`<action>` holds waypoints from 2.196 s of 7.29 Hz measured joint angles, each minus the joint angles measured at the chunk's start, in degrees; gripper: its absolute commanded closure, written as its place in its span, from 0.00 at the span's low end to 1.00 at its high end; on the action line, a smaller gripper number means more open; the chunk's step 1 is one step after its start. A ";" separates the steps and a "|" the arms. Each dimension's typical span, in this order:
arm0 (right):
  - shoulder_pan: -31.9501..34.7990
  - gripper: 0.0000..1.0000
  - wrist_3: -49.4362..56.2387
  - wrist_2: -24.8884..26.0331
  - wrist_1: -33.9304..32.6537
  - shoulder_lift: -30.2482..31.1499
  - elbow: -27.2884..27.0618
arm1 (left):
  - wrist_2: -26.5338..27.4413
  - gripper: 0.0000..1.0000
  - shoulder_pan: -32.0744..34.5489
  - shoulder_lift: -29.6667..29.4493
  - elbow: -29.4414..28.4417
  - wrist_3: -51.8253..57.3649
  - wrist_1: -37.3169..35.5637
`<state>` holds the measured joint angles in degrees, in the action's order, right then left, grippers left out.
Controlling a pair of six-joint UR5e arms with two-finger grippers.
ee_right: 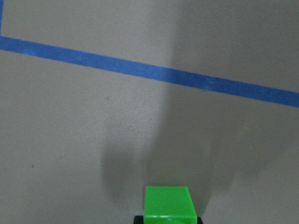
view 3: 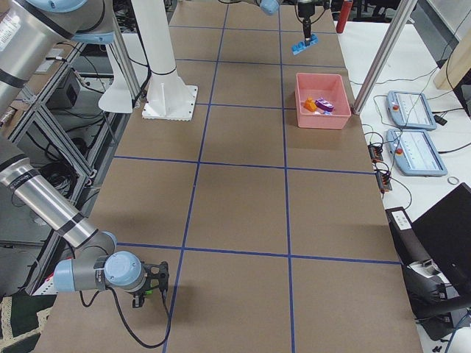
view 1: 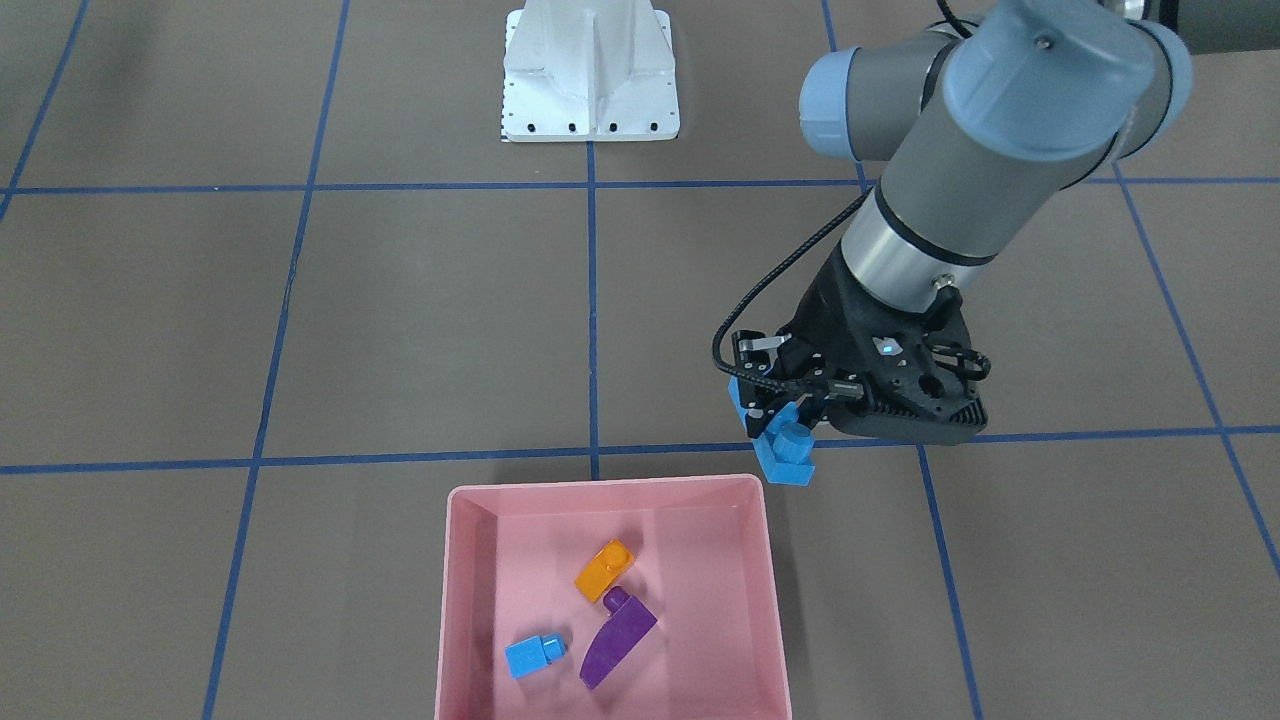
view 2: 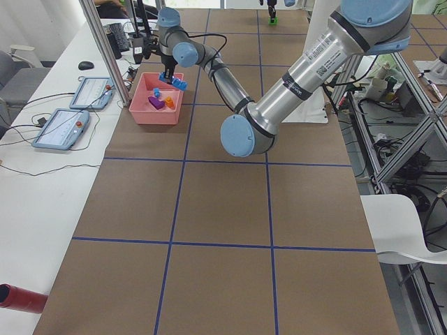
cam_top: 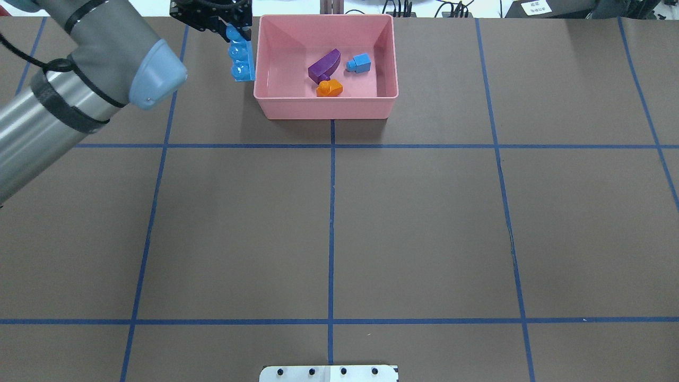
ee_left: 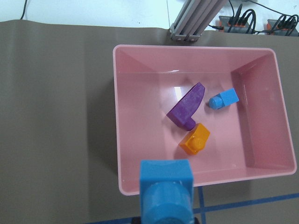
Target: Put all blocks into box
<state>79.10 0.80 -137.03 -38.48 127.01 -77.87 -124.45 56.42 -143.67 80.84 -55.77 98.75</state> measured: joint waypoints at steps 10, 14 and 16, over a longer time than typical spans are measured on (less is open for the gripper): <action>0.92 1.00 -0.06 -5.66 -0.45 2.91 -8.42 | 15.90 1.00 -7.60 -12.95 -30.60 -10.06 25.02; 6.29 1.00 2.87 6.44 -11.69 3.29 -17.85 | 16.59 1.00 -8.15 -12.95 -30.61 -10.06 24.92; 15.30 1.00 14.20 10.97 -26.33 -1.33 -22.09 | 16.61 1.00 -8.38 -12.95 -30.62 -10.12 24.91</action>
<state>94.40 15.00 -126.06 -64.82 125.68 -99.96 -107.85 48.04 -156.62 50.22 -65.89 123.66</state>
